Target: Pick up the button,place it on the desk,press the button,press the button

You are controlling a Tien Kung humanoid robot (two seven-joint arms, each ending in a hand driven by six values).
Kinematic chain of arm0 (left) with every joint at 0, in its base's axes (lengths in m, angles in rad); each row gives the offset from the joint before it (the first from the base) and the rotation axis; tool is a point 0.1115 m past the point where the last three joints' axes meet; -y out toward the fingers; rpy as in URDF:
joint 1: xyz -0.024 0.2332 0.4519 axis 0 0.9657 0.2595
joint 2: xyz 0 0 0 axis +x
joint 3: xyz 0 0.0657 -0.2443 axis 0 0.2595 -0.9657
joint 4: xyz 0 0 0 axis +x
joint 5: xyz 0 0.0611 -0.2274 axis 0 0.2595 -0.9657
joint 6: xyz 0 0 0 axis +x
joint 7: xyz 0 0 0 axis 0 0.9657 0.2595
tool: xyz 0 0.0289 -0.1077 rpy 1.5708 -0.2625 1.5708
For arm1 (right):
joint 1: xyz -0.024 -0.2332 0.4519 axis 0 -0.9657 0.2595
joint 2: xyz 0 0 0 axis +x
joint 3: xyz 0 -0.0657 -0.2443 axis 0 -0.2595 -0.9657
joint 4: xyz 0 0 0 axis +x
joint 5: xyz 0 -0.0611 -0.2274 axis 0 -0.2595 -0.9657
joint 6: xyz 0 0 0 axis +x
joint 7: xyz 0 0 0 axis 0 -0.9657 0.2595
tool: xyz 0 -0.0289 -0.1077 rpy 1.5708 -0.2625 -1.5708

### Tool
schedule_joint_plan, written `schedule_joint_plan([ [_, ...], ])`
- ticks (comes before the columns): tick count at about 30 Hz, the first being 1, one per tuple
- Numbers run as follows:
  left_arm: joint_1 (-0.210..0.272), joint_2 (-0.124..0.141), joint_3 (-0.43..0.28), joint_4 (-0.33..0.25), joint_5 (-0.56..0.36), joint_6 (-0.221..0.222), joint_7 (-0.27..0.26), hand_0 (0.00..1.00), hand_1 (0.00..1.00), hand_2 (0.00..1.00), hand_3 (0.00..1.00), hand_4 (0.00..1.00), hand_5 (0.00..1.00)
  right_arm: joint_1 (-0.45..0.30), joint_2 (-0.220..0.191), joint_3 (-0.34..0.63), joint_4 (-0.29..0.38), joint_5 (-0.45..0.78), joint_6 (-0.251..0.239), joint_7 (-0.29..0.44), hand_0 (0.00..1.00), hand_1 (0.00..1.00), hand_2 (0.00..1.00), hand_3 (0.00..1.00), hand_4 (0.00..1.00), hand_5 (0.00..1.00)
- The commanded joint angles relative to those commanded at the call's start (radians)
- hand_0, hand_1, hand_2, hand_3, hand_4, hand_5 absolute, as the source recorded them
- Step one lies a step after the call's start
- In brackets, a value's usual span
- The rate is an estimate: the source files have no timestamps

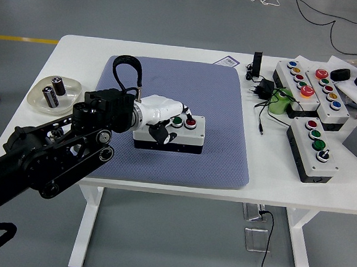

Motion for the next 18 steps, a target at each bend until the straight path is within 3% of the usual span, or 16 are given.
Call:
schedule_joint_plan([
  [9, 0.006, 0.009, -0.077, -0.050, 0.005, -0.097, 0.018, 0.012, 0.042, 0.085, 0.852, 0.568, 0.002, 0.000, 0.000, 0.002, 0.000, -0.002, 0.000, -0.001, 0.694, 0.629, 0.679, 0.661, 0.383, 0.363],
  [18, 0.017, 0.014, -0.078, -0.054, 0.003, -0.116, 0.020, 0.015, 0.044, 0.087, 0.851, 0.570, 0.002, 0.001, 0.001, -0.002, 0.000, 0.002, -0.001, -0.002, 0.694, 0.629, 0.679, 0.661, 0.383, 0.363],
])
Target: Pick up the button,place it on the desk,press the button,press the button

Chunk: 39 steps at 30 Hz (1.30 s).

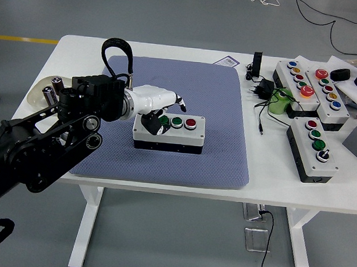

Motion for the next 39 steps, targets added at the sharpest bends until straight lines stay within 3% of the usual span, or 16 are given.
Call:
schedule_joint_plan([
  [29, 0.027, 0.004, 0.043, 0.040, 0.005, -0.029, 0.011, 0.017, 0.049, 0.090, 0.850, 0.573, 0.002, 0.000, 0.003, 0.022, 0.000, -0.022, -0.003, -0.008, 0.692, 0.627, 0.677, 0.660, 0.381, 0.365],
  [33, 0.033, 0.004, 0.001, 0.024, -0.002, -0.018, 0.004, 0.019, 0.051, 0.092, 0.851, 0.576, 0.002, 0.001, 0.003, 0.019, 0.000, -0.020, -0.002, -0.007, 0.694, 0.626, 0.677, 0.660, 0.381, 0.365],
  [39, 0.058, 0.007, -0.154, -0.041, -0.050, -0.013, -0.003, 0.033, 0.056, 0.096, 0.851, 0.589, 0.002, 0.002, 0.002, 0.017, 0.000, -0.017, -0.002, -0.006, 0.692, 0.626, 0.677, 0.660, 0.382, 0.366],
])
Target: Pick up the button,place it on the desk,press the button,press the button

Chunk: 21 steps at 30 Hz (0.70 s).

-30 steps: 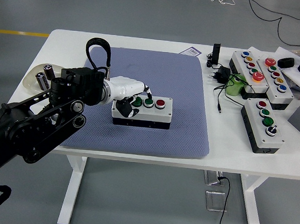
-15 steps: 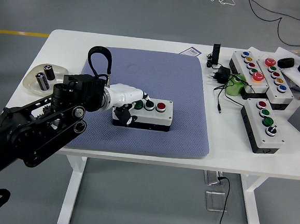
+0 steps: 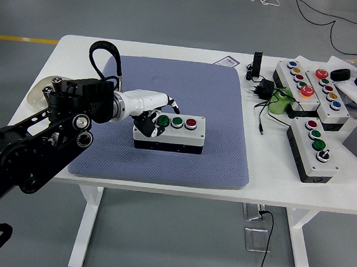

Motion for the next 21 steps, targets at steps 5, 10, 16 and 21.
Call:
schedule_joint_plan([
  [5, 0.004, 0.005, -0.087, -0.016, -0.045, 0.047, -0.026, 0.138, 0.175, 0.206, 0.898, 0.651, 0.149, 0.000, 0.000, -0.001, 0.000, -0.001, 0.001, -0.001, 0.692, 0.626, 0.677, 0.660, 0.382, 0.366],
  [10, 0.020, 0.009, -0.149, 0.040, -0.221, 0.230, -0.063, 0.492, 0.588, 0.597, 0.998, 0.867, 0.867, 0.002, 0.000, -0.001, 0.000, -0.002, 0.002, -0.001, 0.692, 0.626, 0.676, 0.660, 0.381, 0.367],
  [16, 0.034, 0.008, -0.171, 0.126, -0.472, 0.473, -0.148, 0.920, 0.925, 0.914, 0.998, 0.827, 0.998, 0.002, 0.001, 0.003, 0.000, -0.004, 0.002, -0.003, 0.692, 0.626, 0.677, 0.659, 0.382, 0.368],
  [21, 0.044, -0.001, -0.177, 0.186, -0.680, 0.590, -0.219, 0.920, 0.925, 0.914, 0.998, 0.827, 0.998, 0.003, 0.002, 0.009, 0.000, -0.013, 0.001, -0.007, 0.692, 0.626, 0.677, 0.659, 0.382, 0.368],
])
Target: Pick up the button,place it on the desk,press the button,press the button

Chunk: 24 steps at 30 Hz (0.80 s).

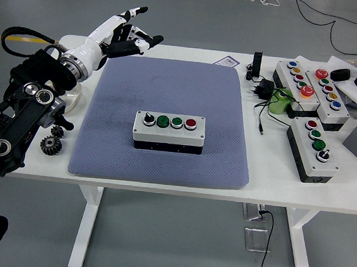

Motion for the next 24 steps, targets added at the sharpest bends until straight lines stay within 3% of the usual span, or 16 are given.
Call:
schedule_joint_plan([
  [1, 0.002, -0.001, -0.001, 0.015, -0.046, 0.021, -0.012, 0.985, 0.968, 0.986, 0.998, 0.812, 0.998, 0.000, 0.000, -0.002, 0.000, 0.002, 0.000, 0.000, 0.693, 0.625, 0.676, 0.659, 0.381, 0.368],
  [6, 0.011, -0.004, -0.007, 0.067, -0.260, 0.093, -0.048, 0.985, 0.968, 0.986, 0.998, 0.812, 0.998, 0.000, 0.001, -0.005, 0.000, 0.004, 0.000, 0.000, 0.693, 0.625, 0.676, 0.659, 0.381, 0.368],
  [12, 0.020, -0.005, -0.015, 0.105, -0.503, 0.109, -0.075, 0.997, 0.975, 0.998, 0.998, 0.793, 0.998, 0.001, 0.000, -0.003, 0.000, 0.002, -0.001, 0.000, 0.692, 0.625, 0.676, 0.660, 0.381, 0.368],
  [15, 0.025, -0.004, -0.020, 0.123, -0.554, 0.111, -0.089, 0.988, 0.971, 0.992, 0.998, 0.776, 0.998, 0.002, 0.000, -0.002, 0.000, 0.001, -0.001, 0.000, 0.692, 0.625, 0.676, 0.659, 0.381, 0.368],
  [24, 0.036, -0.005, -0.034, 0.145, -0.530, 0.111, -0.098, 0.981, 0.965, 0.986, 0.998, 0.770, 0.998, 0.002, -0.001, -0.006, 0.000, 0.007, -0.001, 0.002, 0.693, 0.625, 0.676, 0.660, 0.381, 0.368],
])
